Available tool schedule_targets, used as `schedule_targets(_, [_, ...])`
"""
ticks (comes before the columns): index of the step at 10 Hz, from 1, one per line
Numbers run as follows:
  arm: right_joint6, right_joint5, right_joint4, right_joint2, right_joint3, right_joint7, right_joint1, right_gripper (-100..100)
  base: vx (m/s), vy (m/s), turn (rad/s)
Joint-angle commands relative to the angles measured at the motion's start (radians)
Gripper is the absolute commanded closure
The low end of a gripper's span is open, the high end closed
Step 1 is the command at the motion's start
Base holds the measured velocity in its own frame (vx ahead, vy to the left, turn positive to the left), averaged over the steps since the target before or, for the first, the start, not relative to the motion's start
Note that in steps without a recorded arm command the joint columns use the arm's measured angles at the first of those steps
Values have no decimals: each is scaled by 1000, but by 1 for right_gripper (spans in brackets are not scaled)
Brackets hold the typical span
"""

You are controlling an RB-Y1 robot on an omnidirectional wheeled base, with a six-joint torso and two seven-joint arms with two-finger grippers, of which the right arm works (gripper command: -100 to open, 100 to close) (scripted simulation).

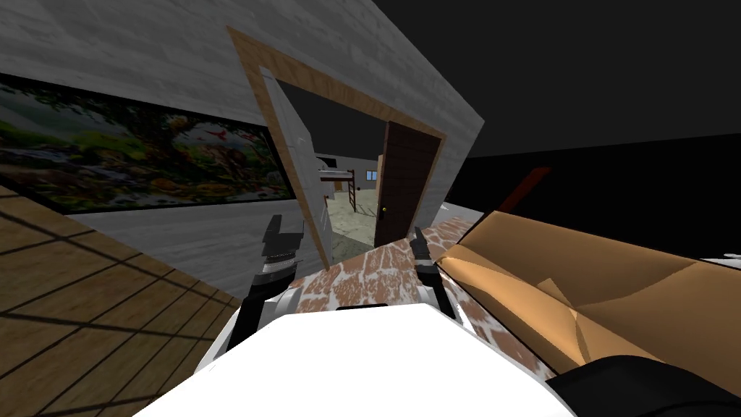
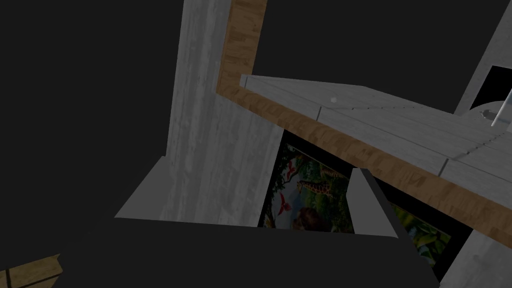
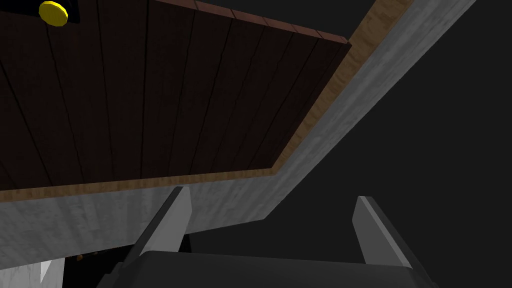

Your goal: Push the door open

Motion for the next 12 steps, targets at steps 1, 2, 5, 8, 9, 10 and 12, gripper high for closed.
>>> schedule_targets(1, [-3,-11,46,-12,-3,-4,-23,-100,39,-76,211])
schedule_targets(2, [-4,-18,78,-21,-6,-8,-39,-100,42,-88,213])
schedule_targets(5, [-8,-35,148,-40,-13,-15,-74,-100,29,-76,141])
schedule_targets(8, [-15,-62,245,-72,-25,-26,-130,-100,24,-69,166])
schedule_targets(9, [-15,-62,259,-72,-25,-26,-130,-100,27,-67,105])
schedule_targets(10, [-17,-71,298,-82,-29,-30,-150,-100,16,-48,128])
schedule_targets(12, [-22,-90,362,-105,-37,-39,-190,-100,13,-87,207])
